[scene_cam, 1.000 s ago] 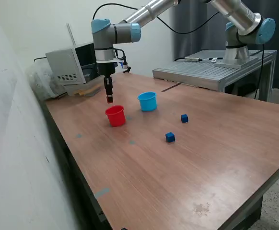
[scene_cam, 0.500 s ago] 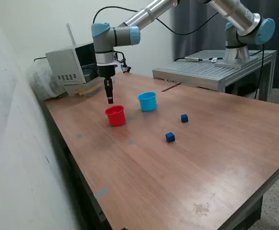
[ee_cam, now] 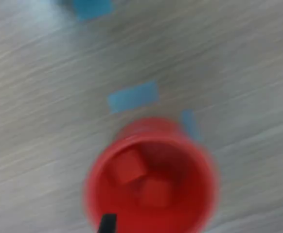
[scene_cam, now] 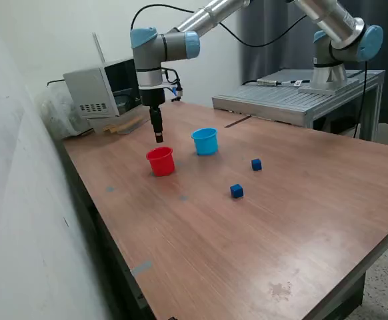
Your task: Place red objects in the red bin, and blue objects in the blue bin.
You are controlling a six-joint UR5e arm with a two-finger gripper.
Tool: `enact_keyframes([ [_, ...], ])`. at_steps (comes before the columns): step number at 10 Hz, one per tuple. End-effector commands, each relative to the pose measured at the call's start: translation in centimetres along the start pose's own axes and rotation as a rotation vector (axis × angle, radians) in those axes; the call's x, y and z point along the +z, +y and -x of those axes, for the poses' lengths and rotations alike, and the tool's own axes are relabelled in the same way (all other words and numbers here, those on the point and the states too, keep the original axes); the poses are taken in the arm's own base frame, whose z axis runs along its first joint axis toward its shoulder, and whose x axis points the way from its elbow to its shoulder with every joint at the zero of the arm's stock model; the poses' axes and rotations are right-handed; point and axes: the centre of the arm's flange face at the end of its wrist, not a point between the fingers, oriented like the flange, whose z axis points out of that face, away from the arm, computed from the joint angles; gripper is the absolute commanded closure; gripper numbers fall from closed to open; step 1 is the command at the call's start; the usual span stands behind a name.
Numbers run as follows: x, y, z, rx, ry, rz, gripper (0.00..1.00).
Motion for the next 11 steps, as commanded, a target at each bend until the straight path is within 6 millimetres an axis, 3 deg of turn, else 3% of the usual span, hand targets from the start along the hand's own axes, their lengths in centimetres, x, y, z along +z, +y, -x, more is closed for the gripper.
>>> enact_keyframes([
  [1,-2.5,-3.9,-6.6,-0.082,0.006,-0.047,0.0],
  [3,-4.4,-7.9,-10.5,-0.095,0.009,-0.06,0.0],
  [6,-4.8,-14.0,-16.5,-0.114,0.02,-0.1,0.0],
  [8,-4.4,-15.8,-18.8,-0.094,0.113,-0.139,0.0],
  [9,-3.9,-15.7,-19.2,-0.091,0.129,-0.11,0.0],
  [10,-2.1,-15.5,-19.5,-0.093,0.129,-0.109,0.0],
  [11,1.8,-15.9,-20.0,-0.097,0.115,-0.143,0.0],
])
